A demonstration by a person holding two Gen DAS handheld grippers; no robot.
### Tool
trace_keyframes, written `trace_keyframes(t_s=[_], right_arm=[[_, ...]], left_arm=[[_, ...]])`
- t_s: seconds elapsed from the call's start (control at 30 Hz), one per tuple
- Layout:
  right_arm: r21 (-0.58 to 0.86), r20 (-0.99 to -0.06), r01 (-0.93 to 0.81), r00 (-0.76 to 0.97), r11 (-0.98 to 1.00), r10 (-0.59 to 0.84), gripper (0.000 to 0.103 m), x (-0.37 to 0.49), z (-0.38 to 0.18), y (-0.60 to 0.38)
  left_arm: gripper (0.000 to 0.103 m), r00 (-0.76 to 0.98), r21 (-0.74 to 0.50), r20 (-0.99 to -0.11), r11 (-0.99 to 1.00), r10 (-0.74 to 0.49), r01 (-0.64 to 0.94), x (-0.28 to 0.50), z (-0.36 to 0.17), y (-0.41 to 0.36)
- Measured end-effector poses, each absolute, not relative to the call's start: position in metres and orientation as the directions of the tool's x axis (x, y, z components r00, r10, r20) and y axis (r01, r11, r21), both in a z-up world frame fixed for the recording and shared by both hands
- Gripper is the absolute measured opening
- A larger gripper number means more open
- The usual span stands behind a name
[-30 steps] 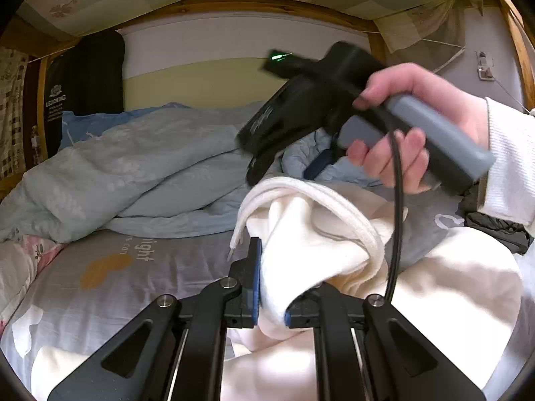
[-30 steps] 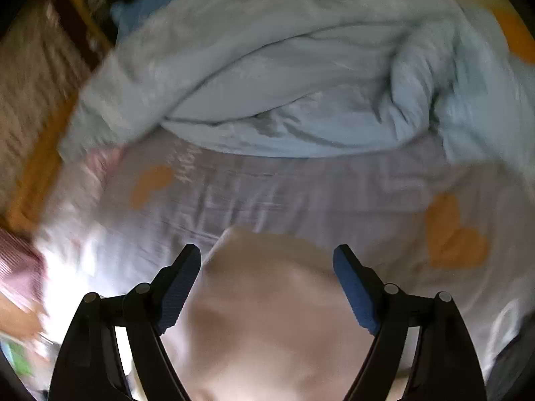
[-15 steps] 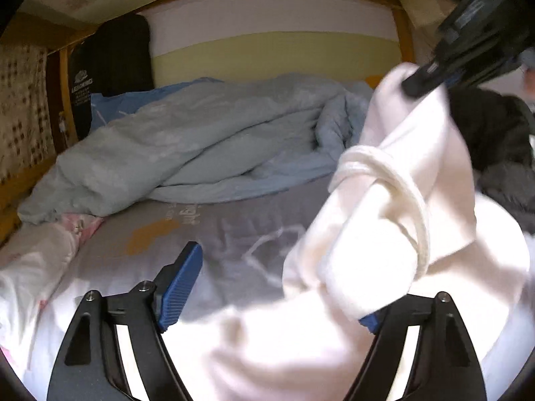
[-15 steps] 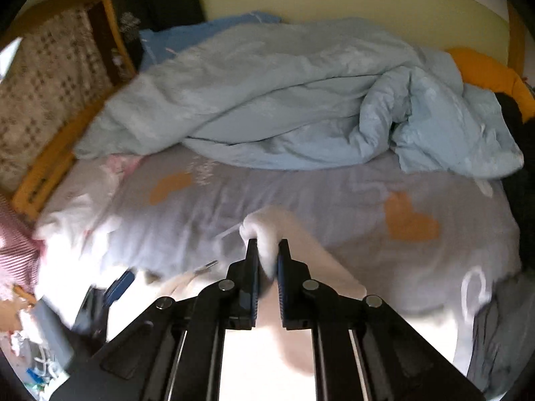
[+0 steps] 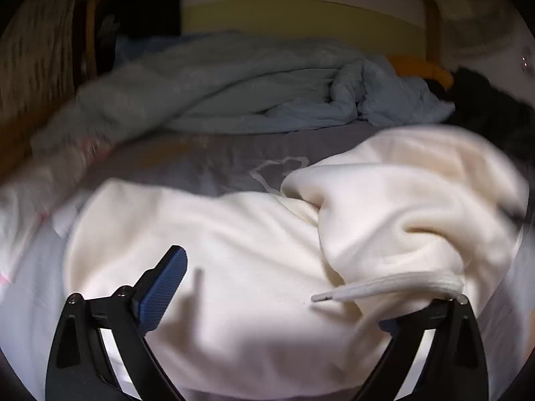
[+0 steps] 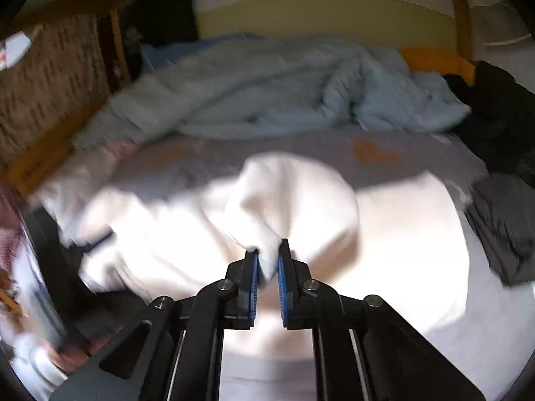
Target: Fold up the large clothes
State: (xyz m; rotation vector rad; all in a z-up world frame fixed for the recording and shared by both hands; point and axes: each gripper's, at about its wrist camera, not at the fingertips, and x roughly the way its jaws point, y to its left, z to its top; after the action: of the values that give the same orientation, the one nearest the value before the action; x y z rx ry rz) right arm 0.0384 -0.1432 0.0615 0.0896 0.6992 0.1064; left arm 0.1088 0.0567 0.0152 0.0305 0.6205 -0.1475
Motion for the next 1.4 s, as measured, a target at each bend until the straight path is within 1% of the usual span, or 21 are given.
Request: trace_keyframes(t_s=[0.1, 0.2, 0.37, 0.43, 0.47, 0.53, 0.57, 0.67, 0.7, 0.73, 0.8, 0.83, 0.93, 1.03, 1.1, 1.17, 1.2, 1.3, 1.33, 1.37, 1.4], right_arm=[[0.177, -0.690, -0.055, 0.705, 0.983, 0.164, 0.012, 0.034, 0.011, -0.151], [0.258, -0.692, -0.063, 0.685, 0.964, 0.230, 0.012, 0.033, -0.018, -0.161], [0.247, -0.645, -0.100, 0.725, 0.964, 0.240, 0.013, 0.023, -0.012, -0.166], [0.274, -0.616, -0.097, 0.746, 0.957, 0.252, 0.014, 0.019, -0.004, -0.174], [0.280, -0.611, -0.097, 0.749, 0.955, 0.255, 0.017, 0.020, -0.001, -0.176], [0.278, -0.599, -0.086, 0.763, 0.957, 0.243, 0.038, 0.016, 0.007, -0.179], [0.269, -0.592, -0.078, 0.773, 0.960, 0.229, 0.051, 0.016, 0.013, -0.179], [0.261, -0.571, -0.088, 0.788, 0.961, 0.228, 0.054, 0.011, 0.020, -0.181], [0.260, -0.576, -0.090, 0.784, 0.961, 0.229, 0.056, 0.012, 0.020, -0.180], [0.257, -0.581, -0.085, 0.782, 0.963, 0.224, 0.056, 0.012, 0.020, -0.180], [0.259, -0.571, -0.087, 0.789, 0.962, 0.225, 0.056, 0.011, 0.024, -0.183], [0.261, -0.564, -0.092, 0.793, 0.961, 0.229, 0.057, 0.009, 0.026, -0.183], [0.258, -0.545, -0.092, 0.808, 0.962, 0.223, 0.058, 0.009, 0.033, -0.184], [0.215, -0.521, -0.068, 0.836, 0.974, 0.173, 0.057, 0.007, 0.039, -0.183], [0.140, -0.520, -0.029, 0.849, 0.990, 0.099, 0.030, 0.005, 0.040, -0.178], [0.117, -0.514, -0.045, 0.852, 0.992, 0.099, 0.024, 0.005, 0.036, -0.176], [0.138, -0.512, -0.054, 0.851, 0.989, 0.117, 0.020, 0.006, 0.031, -0.177], [0.210, -0.556, -0.065, 0.813, 0.976, 0.174, 0.018, 0.020, 0.012, -0.176], [0.218, -0.610, -0.067, 0.769, 0.974, 0.189, 0.018, 0.029, -0.001, -0.173], [0.225, -0.641, -0.059, 0.743, 0.973, 0.194, 0.018, 0.034, -0.011, -0.171], [0.239, -0.646, -0.057, 0.736, 0.969, 0.203, 0.018, 0.033, -0.020, -0.170]], left_arm=[[0.100, 0.770, -0.067, -0.609, 0.980, -0.189, 0.188, 0.111, 0.005, 0.057], [0.101, 0.790, 0.012, -0.592, 0.978, -0.159, 0.206, 0.102, -0.002, 0.050], [0.100, 0.771, -0.039, -0.612, 0.980, -0.176, 0.193, 0.097, 0.001, 0.056], [0.099, 0.790, -0.048, -0.585, 0.980, -0.183, 0.191, 0.094, 0.012, 0.056], [0.099, 0.804, -0.054, -0.560, 0.978, -0.197, 0.202, 0.089, 0.019, 0.055], [0.099, 0.808, -0.078, -0.535, 0.967, -0.245, 0.242, 0.084, 0.029, 0.052], [0.099, 0.792, -0.093, -0.548, 0.961, -0.268, 0.261, 0.085, 0.029, 0.051], [0.102, 0.629, -0.190, -0.663, 0.904, -0.406, 0.384, 0.092, 0.015, 0.043], [0.102, 0.564, -0.194, -0.707, 0.884, -0.427, 0.426, 0.091, 0.010, 0.037], [0.102, 0.552, -0.126, -0.738, 0.882, -0.389, 0.453, 0.084, 0.007, 0.030], [0.102, 0.636, 0.033, -0.710, 0.888, -0.302, 0.458, 0.058, 0.011, 0.022], [0.102, 0.659, 0.054, -0.694, 0.891, -0.291, 0.451, 0.051, 0.013, 0.021], [0.102, 0.712, 0.000, -0.631, 0.917, -0.309, 0.398, 0.037, 0.029, 0.028], [0.102, 0.787, -0.086, -0.499, 0.925, -0.361, 0.370, 0.026, 0.058, 0.041], [0.096, 0.831, -0.130, -0.400, 0.921, -0.388, 0.367, 0.016, 0.075, 0.052], [0.083, 0.845, -0.166, -0.364, 0.920, -0.392, 0.355, 0.021, 0.089, 0.056], [0.079, 0.839, -0.181, -0.375, 0.919, -0.395, 0.351, 0.030, 0.094, 0.052], [0.059, 0.814, -0.238, -0.419, 0.914, -0.402, 0.328, 0.061, 0.095, 0.035], [0.046, 0.801, -0.251, -0.441, 0.912, -0.406, 0.324, 0.074, 0.090, 0.025], [0.028, 0.779, -0.246, -0.491, 0.919, -0.391, 0.307, 0.088, 0.081, 0.014], [0.021, 0.753, -0.206, -0.561, 0.939, -0.344, 0.275, 0.101, 0.067, 0.002]])
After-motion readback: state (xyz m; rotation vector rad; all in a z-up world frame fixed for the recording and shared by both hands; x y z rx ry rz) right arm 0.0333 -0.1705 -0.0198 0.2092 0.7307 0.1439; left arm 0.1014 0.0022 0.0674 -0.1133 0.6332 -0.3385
